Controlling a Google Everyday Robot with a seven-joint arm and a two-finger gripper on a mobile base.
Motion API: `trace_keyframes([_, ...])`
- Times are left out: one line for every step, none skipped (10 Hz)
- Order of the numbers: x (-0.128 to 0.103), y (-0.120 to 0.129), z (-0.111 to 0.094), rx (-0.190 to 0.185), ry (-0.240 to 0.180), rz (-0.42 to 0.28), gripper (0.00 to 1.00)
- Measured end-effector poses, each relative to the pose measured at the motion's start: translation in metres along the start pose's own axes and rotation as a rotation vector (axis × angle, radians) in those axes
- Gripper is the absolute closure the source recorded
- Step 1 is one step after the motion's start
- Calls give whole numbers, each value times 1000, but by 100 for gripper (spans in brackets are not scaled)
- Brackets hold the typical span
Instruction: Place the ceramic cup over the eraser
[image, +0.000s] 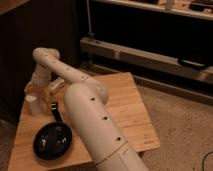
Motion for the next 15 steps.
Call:
trace_keyframes([-2, -1, 3, -7, -10, -7, 20])
trace_keyframes([-3, -1, 5, -12, -17, -10, 20])
trace_keyframes([-4, -1, 7, -17, -25, -14, 20])
trace_keyframes([-5, -1, 9, -22, -37, -17, 21])
trace_keyframes([-4, -2, 11, -28, -47, -20, 27])
trace_keyframes([-3, -3, 13, -32, -56, -23, 34])
trace_keyframes([-3, -5, 17, -41, -68, -28, 47])
trace_keyframes([-1, -5, 19, -48, -77, -30, 57])
trace_keyframes([0, -5, 20, -54, -84, -31, 66])
trace_keyframes([2, -4, 21, -61, -92, -31, 76])
trace_keyframes([3, -4, 22, -68, -101, -28, 89])
trace_keyframes([3, -2, 22, -73, -106, -26, 96])
trace_keyframes([4, -1, 21, -77, -107, -25, 100])
trace_keyframes([4, -1, 21, -77, -107, -25, 100])
trace_keyframes([4, -1, 21, -78, -105, -24, 100])
